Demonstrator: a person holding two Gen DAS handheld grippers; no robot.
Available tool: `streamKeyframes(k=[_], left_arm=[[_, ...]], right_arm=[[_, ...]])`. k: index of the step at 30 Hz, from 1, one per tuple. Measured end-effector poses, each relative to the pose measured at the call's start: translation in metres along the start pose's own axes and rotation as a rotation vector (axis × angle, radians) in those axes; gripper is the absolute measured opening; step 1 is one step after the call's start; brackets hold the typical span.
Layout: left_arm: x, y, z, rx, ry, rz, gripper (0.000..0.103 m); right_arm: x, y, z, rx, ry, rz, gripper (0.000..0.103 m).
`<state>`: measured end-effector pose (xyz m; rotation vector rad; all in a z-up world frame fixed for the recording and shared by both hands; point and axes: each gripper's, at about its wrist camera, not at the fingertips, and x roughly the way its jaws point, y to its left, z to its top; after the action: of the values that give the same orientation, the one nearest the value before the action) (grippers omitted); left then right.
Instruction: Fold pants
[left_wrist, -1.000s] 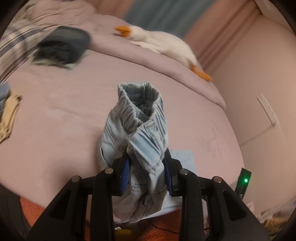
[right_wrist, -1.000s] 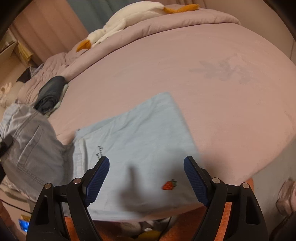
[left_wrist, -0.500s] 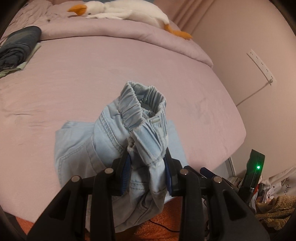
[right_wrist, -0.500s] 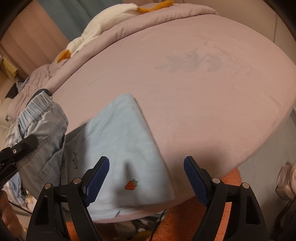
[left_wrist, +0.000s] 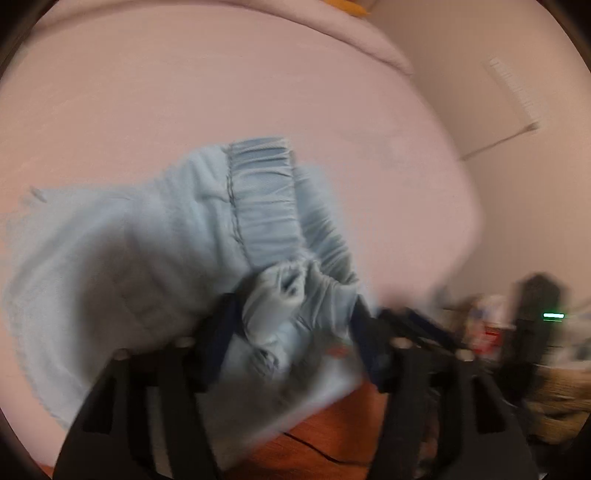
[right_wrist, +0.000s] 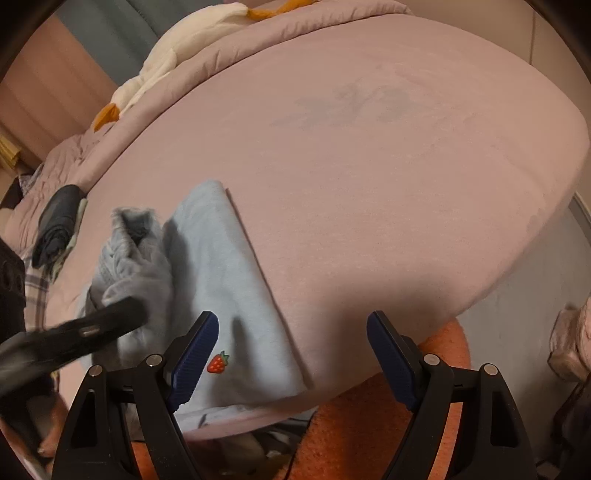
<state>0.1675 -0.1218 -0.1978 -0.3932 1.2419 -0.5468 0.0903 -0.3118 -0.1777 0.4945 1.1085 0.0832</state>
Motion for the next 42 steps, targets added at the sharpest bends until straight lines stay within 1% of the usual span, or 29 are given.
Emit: streamKeyframes(k=[1,2,3,4,6,8,10,12,14,16,17,18,19,20,21,23,24,25,28,30,31,33,35,37,40,42], left_arm=[[-0.005,0.003,-0.001,-0.035,0.015,-0.070,0.066],[-0.011,0.006,-0.002,-0.057,0.012,-0.102,0.067],[-0.019,0.008,-0.003,-0.068,-0.002,-0.110,0.070],[-0.029,0.010,-0.005,-0.068,-0.030,-0.096,0.074],[-0.046,0.014,-0.009,-0.059,-0.088,-0.042,0.078],[-0.064,0.021,-0.015,-0.062,-0.150,0.044,0.079],[-0.078,0.033,-0.021,-0.082,-0.191,0.137,0.079],[-0.087,0.048,-0.023,-0.125,-0.209,0.230,0.079],[-0.093,0.060,-0.026,-0.165,-0.222,0.276,0.079],[-0.098,0.074,-0.030,-0.215,-0.231,0.305,0.079],[-0.099,0.080,-0.031,-0.234,-0.232,0.315,0.079],[-0.103,0.083,-0.034,-0.249,-0.231,0.324,0.079],[-0.106,0.088,-0.037,-0.259,-0.231,0.332,0.079],[-0.104,0.088,-0.038,-0.267,-0.231,0.342,0.079],[-0.104,0.086,-0.038,-0.274,-0.233,0.350,0.079],[-0.109,0.090,-0.040,-0.293,-0.239,0.359,0.079],[-0.105,0.090,-0.036,-0.298,-0.237,0.358,0.079],[-0.107,0.093,-0.040,-0.301,-0.234,0.355,0.079],[-0.112,0.093,-0.052,-0.310,-0.225,0.340,0.079],[-0.114,0.094,-0.053,-0.318,-0.224,0.331,0.079],[-0.115,0.095,-0.054,-0.324,-0.223,0.328,0.079],[-0.115,0.097,-0.056,-0.329,-0.221,0.322,0.079],[-0.116,0.101,-0.061,-0.333,-0.214,0.325,0.079],[-0.114,0.103,-0.061,-0.338,-0.206,0.328,0.079],[-0.110,0.104,-0.060,-0.341,-0.188,0.328,0.079],[-0.109,0.103,-0.060,-0.338,-0.188,0.331,0.079]], right_arm=[[-0.002,0.001,0.000,0.001,-0.003,0.002,0.082],[-0.001,0.003,0.002,0.001,-0.005,0.005,0.082],[-0.002,0.004,0.003,-0.002,-0.008,0.008,0.082],[-0.005,0.005,0.003,-0.007,-0.012,0.011,0.082],[-0.008,0.008,0.003,-0.023,-0.019,0.015,0.082],[-0.010,0.016,0.004,-0.050,-0.025,0.026,0.082],[-0.011,0.026,0.005,-0.080,-0.029,0.041,0.082],[-0.011,0.036,0.005,-0.106,-0.030,0.069,0.082],[-0.012,0.048,0.003,-0.130,-0.035,0.114,0.082],[-0.012,0.059,0.001,-0.151,-0.035,0.152,0.082],[-0.011,0.065,-0.001,-0.165,-0.042,0.157,0.076],[-0.012,0.070,-0.002,-0.188,-0.054,0.146,0.052],[-0.012,0.078,-0.004,-0.225,-0.074,0.110,0.040],[-0.010,0.083,-0.005,-0.245,-0.077,0.100,0.033],[-0.007,0.087,-0.005,-0.258,-0.065,0.114,0.033],[0.005,0.091,-0.004,-0.255,-0.004,0.172,0.033],[0.008,0.092,-0.004,-0.249,0.010,0.182,0.033],[0.015,0.093,-0.002,-0.249,0.022,0.174,0.033],[0.032,0.092,0.004,-0.254,0.022,0.104,0.033],[0.034,0.087,0.006,-0.249,0.030,0.103,0.022],[0.028,0.083,0.006,-0.240,0.016,0.120,0.021],[0.015,0.075,0.005,-0.229,-0.015,0.122,0.018],[0.007,0.064,0.004,-0.220,-0.027,0.117,0.017],[0.011,0.054,0.002,-0.216,-0.009,0.105,0.016],[0.028,0.055,0.000,-0.217,0.029,0.080,0.016],[0.028,0.055,0.002,-0.231,0.034,0.074,0.019]])
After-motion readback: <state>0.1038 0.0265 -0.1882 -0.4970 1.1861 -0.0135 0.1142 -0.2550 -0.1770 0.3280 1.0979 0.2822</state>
